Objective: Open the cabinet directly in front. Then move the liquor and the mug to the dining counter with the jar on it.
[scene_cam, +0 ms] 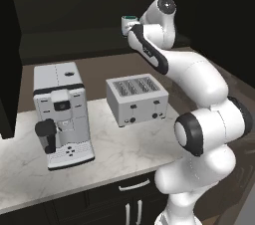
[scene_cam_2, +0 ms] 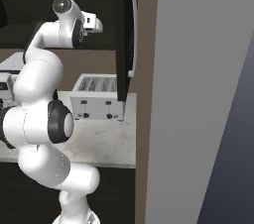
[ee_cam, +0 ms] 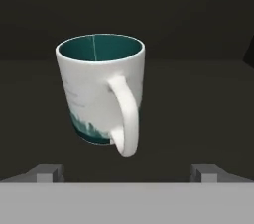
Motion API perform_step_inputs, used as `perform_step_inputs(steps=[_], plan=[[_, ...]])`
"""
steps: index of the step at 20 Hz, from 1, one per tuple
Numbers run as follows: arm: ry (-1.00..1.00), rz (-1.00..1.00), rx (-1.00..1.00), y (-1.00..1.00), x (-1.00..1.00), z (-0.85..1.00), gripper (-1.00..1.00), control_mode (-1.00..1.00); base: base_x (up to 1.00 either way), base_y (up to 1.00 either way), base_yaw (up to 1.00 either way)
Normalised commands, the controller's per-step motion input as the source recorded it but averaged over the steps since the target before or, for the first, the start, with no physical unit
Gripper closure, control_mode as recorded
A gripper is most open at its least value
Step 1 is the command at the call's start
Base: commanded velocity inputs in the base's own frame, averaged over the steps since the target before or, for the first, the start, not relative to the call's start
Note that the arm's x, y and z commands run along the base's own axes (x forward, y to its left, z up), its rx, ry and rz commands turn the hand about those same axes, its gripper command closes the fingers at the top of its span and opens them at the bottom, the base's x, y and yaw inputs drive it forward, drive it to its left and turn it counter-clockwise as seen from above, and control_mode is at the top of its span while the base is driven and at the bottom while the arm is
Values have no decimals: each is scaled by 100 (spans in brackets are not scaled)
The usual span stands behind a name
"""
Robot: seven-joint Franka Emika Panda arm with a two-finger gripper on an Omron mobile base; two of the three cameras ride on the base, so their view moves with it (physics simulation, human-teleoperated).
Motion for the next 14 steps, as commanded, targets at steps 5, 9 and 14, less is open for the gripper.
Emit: perform_step_inputs(steps=[5,9,14], plan=[[-1,0,1,-3,12,0,-100,-100,0,0,0],[-11,0,1,-2,0,0,-100,-100,0,0,0],[-2,0,0,0,0,0,-100,-100,0,0,0]])
